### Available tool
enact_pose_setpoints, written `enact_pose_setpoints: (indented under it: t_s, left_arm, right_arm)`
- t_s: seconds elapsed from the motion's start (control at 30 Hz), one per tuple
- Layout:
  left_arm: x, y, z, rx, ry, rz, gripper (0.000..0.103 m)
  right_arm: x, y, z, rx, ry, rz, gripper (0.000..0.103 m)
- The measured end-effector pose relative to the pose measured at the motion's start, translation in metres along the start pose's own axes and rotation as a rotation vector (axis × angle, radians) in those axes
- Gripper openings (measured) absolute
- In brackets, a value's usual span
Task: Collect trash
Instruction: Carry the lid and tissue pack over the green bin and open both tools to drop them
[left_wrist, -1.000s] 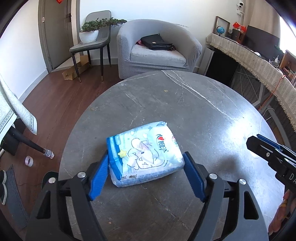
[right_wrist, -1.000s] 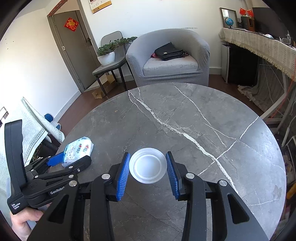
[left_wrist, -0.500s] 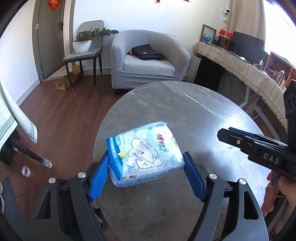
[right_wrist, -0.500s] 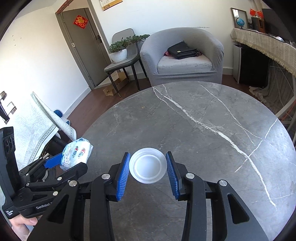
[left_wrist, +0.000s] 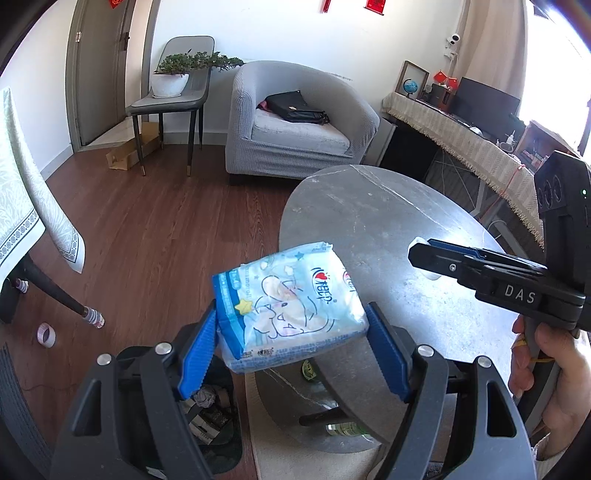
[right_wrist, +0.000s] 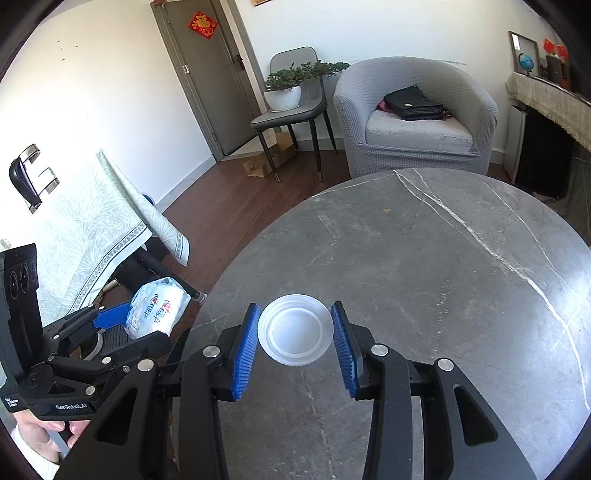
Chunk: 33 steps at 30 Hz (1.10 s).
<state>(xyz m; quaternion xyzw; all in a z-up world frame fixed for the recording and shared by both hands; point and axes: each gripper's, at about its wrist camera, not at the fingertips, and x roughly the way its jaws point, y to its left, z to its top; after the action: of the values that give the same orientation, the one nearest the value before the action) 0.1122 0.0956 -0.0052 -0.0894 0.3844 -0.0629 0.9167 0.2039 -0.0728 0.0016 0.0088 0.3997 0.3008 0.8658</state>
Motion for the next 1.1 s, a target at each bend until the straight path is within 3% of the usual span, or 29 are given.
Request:
enact_pose_setpoints:
  t_s: [0.27, 0.43, 0.67, 1.1]
  left_arm:
    - [-0.005, 0.037, -0.015, -0.005, 0.043, 0.014, 0.078]
    - [0.001, 0.058, -0.036, 0.016, 0.122, 0.042, 0.078]
    - [0.010, 0.083, -0.068, 0.041, 0.222, 0.093, 0.078]
    - [0.030, 0.139, -0.111, -0.052, 0.426, 0.146, 0.078]
  right_arm:
    - [0.024, 0.042, 0.010, -0.059, 0.005, 0.071, 0.040]
    - [0.037, 0.070, 0.011, -0.092, 0.023, 0.124, 0.040]
    - [0.053, 0.097, 0.011, -0.127, 0.041, 0.132, 0.040]
    - [0.089, 0.144, 0.012, -0.188, 0.090, 0.171, 0.040]
